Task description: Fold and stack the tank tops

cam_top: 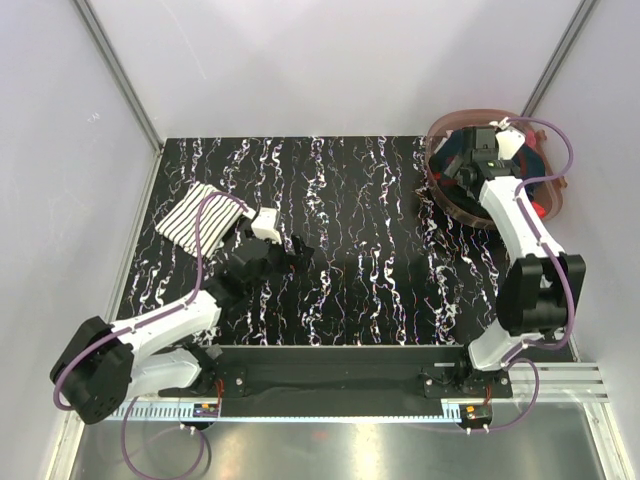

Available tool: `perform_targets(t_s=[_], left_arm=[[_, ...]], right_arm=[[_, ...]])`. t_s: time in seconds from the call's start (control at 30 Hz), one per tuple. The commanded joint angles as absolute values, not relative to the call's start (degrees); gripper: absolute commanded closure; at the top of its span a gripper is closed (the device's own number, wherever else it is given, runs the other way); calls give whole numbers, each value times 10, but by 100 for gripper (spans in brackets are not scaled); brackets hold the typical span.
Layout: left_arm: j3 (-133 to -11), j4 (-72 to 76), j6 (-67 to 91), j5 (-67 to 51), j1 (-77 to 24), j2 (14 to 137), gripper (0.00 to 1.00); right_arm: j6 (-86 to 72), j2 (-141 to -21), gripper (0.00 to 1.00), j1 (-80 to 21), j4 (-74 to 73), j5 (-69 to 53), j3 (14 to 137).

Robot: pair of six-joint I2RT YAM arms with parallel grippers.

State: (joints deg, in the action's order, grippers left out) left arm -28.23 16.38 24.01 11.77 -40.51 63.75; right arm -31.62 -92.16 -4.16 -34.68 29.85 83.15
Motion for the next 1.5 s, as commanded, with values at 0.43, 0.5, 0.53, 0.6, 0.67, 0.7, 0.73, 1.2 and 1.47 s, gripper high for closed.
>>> perform_targets(t_s=[0.43, 0.5, 0.53, 0.6, 0.67, 0.7, 0.73, 1.2, 1.47], left_arm=[[-326, 142, 231, 141, -408, 645, 1], [-330, 127, 230, 156, -408, 641, 1], [-331, 123, 231, 162, -408, 638, 1], [-326, 125, 231, 173, -408, 628, 1], [-324, 126, 229, 181, -408, 622, 1], [-323, 124, 229, 184, -408, 621, 1], [-325, 120, 228, 190, -408, 620, 1], [-303, 103, 225, 275, -408, 552, 1], [-293, 96, 224, 301, -408, 519, 1]], right_arm=[[-315, -1071, 88, 16, -340, 296, 976], [-300, -1059, 100, 12, -326, 295, 984], [-281, -1039, 100, 9, -317, 298, 984], [-257, -1015, 100, 3, -288, 306, 985], [-205, -978, 100, -45, -268, 312, 995], [-186, -967, 100, -60, -252, 314, 1001], [-152, -951, 100, -93, -250, 323, 1025], [-138, -835, 100, -198, -311, 67, 1212], [-206, -782, 100, -198, -249, -68, 948]])
